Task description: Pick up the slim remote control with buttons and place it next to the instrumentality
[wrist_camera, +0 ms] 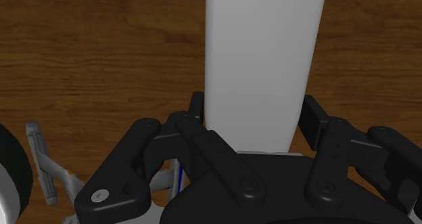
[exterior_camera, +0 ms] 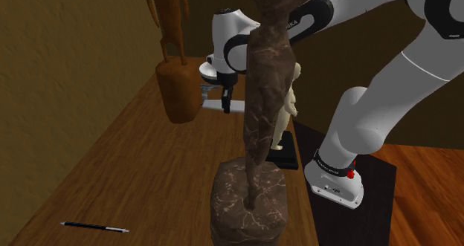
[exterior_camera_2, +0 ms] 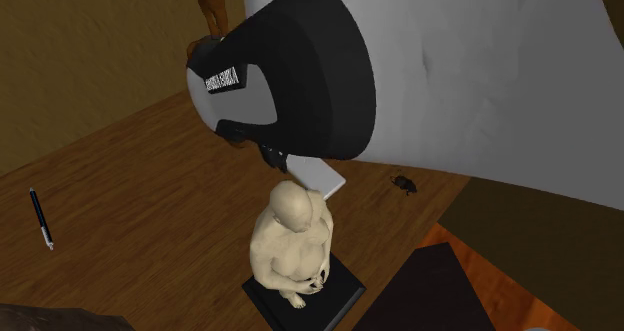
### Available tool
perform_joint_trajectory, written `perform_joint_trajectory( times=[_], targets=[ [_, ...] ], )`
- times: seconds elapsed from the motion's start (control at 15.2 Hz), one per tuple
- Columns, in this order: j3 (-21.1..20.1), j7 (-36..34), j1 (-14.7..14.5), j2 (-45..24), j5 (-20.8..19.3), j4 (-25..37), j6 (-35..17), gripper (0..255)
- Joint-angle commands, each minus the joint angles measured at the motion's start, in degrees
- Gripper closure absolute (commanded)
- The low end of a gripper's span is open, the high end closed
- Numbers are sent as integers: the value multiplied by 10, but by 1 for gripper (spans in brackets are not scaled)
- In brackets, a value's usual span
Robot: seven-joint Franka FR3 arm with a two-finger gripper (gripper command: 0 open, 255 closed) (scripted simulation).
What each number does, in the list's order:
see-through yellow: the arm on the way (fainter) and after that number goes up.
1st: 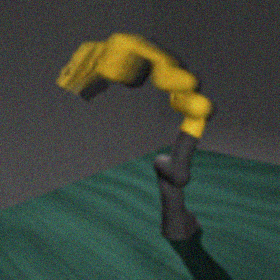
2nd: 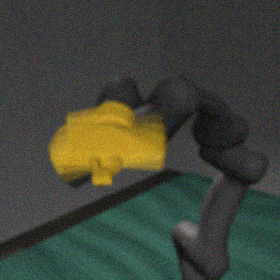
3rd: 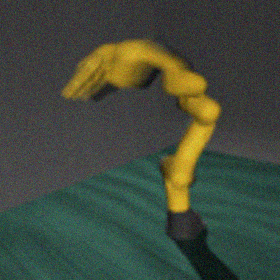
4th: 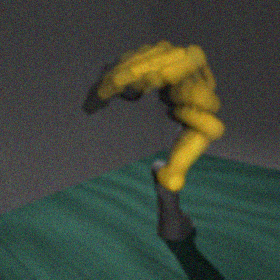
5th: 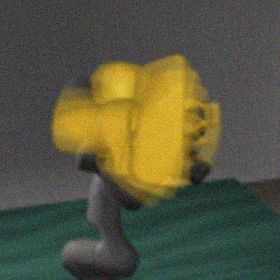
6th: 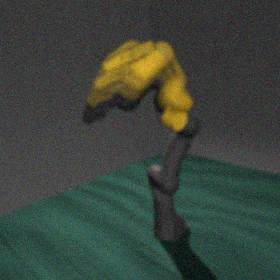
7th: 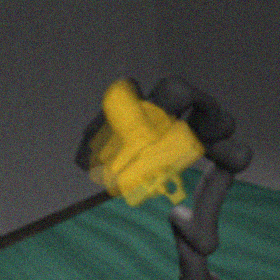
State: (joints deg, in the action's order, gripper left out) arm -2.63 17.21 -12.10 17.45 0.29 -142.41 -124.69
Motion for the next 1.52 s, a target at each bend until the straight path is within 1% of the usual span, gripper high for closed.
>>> perform_joint_trajectory(
  times=[0.0,0.13,0.46,0.73,1.12,1.45],
  targets=[
    [0,0,0,8,0,10,18,255],
    [0,0,0,11,0,15,27,255],
    [-50,-71,-34,11,20,18,28,255],
    [-91,-130,-60,-1,32,32,30,255],
    [-150,-220,-94,-39,40,74,31,255],
    [-197,-298,-119,-87,32,126,35,255]
  ],
)
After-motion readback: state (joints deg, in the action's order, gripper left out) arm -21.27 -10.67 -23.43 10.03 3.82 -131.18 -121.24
